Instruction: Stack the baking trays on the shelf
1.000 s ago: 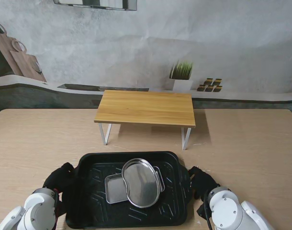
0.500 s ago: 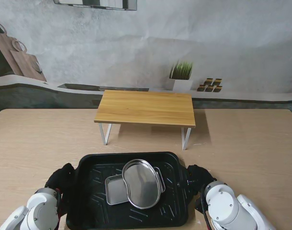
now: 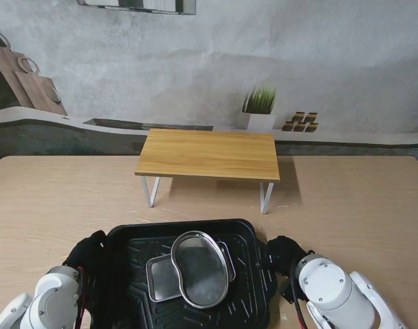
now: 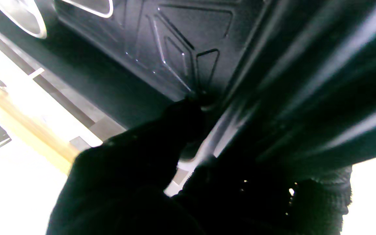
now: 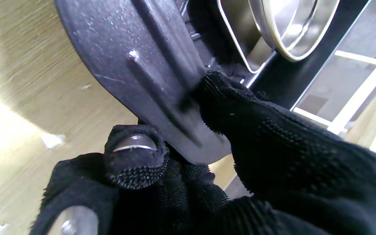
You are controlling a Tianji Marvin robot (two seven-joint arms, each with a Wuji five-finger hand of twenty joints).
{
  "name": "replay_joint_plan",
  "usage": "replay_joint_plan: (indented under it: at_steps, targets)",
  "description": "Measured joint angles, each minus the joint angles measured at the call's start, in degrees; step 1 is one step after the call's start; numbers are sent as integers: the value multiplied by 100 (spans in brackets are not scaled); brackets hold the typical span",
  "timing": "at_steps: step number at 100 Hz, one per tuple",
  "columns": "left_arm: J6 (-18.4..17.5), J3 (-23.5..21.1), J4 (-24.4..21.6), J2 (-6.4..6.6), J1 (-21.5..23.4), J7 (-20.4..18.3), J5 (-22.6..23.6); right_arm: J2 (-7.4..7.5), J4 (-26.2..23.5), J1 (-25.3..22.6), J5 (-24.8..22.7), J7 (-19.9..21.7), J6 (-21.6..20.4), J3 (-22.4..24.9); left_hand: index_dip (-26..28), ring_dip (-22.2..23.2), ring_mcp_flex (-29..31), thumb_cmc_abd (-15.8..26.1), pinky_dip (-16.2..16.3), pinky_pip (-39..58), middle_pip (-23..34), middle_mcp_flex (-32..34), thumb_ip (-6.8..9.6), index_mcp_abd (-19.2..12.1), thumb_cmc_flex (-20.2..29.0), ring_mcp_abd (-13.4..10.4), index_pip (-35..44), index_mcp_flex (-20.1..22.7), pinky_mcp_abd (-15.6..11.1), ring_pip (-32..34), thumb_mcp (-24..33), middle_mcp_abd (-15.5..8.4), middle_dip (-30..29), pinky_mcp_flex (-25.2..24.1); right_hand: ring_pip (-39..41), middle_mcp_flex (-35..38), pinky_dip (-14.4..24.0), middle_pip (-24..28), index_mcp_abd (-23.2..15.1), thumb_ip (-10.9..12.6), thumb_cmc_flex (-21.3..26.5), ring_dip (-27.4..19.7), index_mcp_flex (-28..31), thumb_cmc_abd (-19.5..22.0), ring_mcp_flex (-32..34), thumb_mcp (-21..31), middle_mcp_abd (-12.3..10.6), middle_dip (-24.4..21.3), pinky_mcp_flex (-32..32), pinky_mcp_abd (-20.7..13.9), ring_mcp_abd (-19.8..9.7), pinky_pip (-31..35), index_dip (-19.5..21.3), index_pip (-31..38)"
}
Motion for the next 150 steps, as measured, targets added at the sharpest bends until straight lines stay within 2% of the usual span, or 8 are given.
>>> replay_joint_plan:
  at_steps: [32,46,53,60,73,81,98,150]
  targets:
    - [209,213,161,24,-257,14,77,45,92,161,-128,38,107,-120,-130,5,-27,1,0,14,-13,1,1,49,2,0,-21,0,12,-71,-62,-81,66,-109,10,0,51,-3,2,0,-16,21,7,0,2,0,4,33,2,-30,-30,0,1,-120]
    - [255,278,262,24,-338,18,85,38,184,247,-164,-30,153,-210,-243,7,-837,1,-89,-404,-741,-336,1,55,-18,83,-460,0,-121,-780,-247,-265,80,-953,11,-6,59,-4,9,-1,-38,45,7,0,2,-40,4,36,3,-40,-41,0,1,-267]
    - [257,293,298,24,-360,6,94,33,217,283,-178,-30,176,-241,-401,-217,-1337,58,-247,-791,-1149,-852,17,60,-543,100,-801,-119,-265,-1308,-154,-318,-308,-1416,12,-7,79,-5,9,-1,-72,46,7,0,2,-40,4,36,4,-46,-48,0,1,-271]
    - [257,296,314,23,-372,-1,98,27,236,300,-205,-30,188,-261,-595,-465,-1813,221,-437,-1168,-1486,-1471,295,62,-1009,106,-1138,-295,-407,-1795,49,-372,-1297,-1798,12,-11,91,-30,9,-1,-76,46,7,4,2,-84,4,37,4,-52,-53,0,1,-313]
    - [206,249,300,15,-360,-7,152,27,257,308,-310,5,189,-281,-858,-799,-2536,294,-743,-1802,-2065,-2209,300,-297,-1680,106,-1567,-521,-634,-2386,45,-372,-1953,-2435,4,-231,91,-49,-4,30,-115,-113,-141,202,2,-364,15,5,4,-188,-172,-8,-52,-366]
    - [201,169,236,6,-304,-19,236,28,257,303,-300,32,188,-275,-897,-799,-2741,327,-811,-1954,-2212,-2414,300,-477,-1981,106,-1646,-529,-665,-2493,22,-372,-2073,-2621,-12,-506,1,-49,-173,325,-296,-211,-276,282,2,-335,16,10,4,-191,-172,-10,-52,-302]
    - [324,-51,21,-8,-68,-16,458,26,246,264,-248,21,180,-250,-952,-799,-2811,329,-814,-2083,-2214,-2477,300,-483,-2270,108,-1828,-534,-707,-2537,-192,-372,-2078,-2695,-71,-718,-162,-49,-296,676,-727,-379,-282,478,2,-110,13,310,4,-193,-172,-11,3,-285]
    - [511,-399,-797,43,1150,-78,820,18,187,134,-228,-19,71,-180,-489,-796,-2300,331,-814,-2093,-2036,-1864,300,-326,-2337,163,-1538,-280,-617,-2374,-408,-327,-1944,-2242,-84,-786,-225,-49,-361,677,-901,-446,-266,483,2,-63,11,365,4,-195,-172,-11,151,-464]
